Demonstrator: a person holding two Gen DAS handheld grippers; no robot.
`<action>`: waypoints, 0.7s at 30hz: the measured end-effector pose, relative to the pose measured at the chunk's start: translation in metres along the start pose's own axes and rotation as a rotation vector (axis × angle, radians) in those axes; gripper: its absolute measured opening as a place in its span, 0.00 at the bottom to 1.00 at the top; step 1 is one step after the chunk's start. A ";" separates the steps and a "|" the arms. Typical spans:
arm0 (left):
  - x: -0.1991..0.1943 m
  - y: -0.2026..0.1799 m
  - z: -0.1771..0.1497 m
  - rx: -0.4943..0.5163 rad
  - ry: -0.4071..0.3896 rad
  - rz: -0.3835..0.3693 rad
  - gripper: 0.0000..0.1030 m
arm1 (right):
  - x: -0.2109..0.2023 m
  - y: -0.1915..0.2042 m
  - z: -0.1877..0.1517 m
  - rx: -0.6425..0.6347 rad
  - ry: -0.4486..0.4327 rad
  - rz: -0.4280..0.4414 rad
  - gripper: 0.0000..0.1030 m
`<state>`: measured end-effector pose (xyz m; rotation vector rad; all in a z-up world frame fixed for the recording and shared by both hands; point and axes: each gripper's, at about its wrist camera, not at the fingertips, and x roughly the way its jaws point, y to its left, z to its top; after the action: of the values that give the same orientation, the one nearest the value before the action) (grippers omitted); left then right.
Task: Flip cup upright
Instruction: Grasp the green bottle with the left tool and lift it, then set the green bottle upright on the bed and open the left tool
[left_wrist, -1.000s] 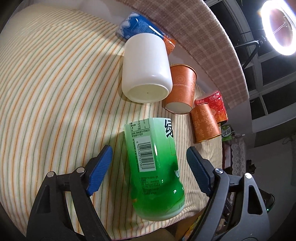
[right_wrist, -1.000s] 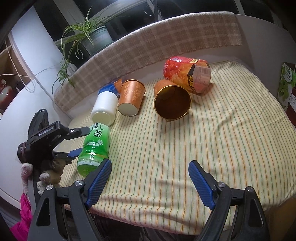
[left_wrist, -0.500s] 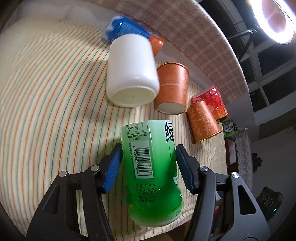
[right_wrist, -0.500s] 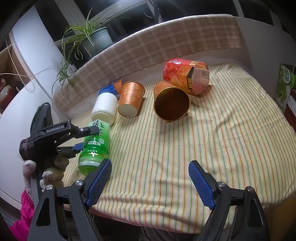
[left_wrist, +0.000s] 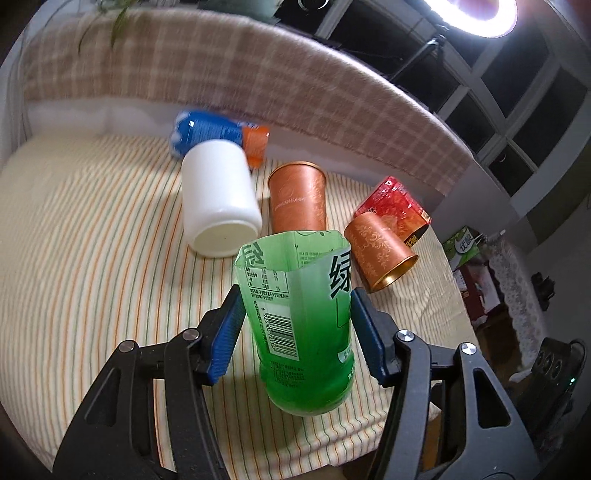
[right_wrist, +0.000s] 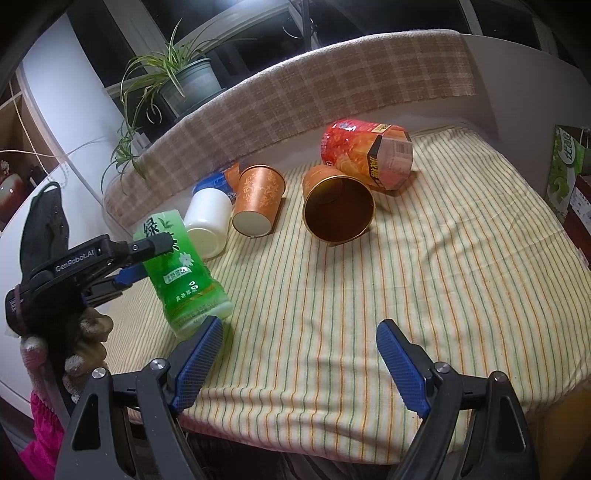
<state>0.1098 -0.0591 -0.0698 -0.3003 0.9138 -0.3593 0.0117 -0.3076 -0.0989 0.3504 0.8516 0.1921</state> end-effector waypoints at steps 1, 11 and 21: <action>-0.001 -0.002 0.000 0.011 -0.007 0.006 0.57 | 0.000 0.000 0.000 0.001 -0.001 -0.001 0.85; 0.000 -0.029 -0.002 0.158 -0.125 0.098 0.57 | -0.005 0.003 0.000 -0.031 -0.035 -0.051 0.85; 0.014 -0.038 -0.006 0.237 -0.160 0.139 0.57 | -0.007 0.001 -0.001 -0.025 -0.041 -0.067 0.85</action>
<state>0.1056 -0.0993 -0.0681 -0.0460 0.7225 -0.3073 0.0058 -0.3091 -0.0943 0.3007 0.8189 0.1332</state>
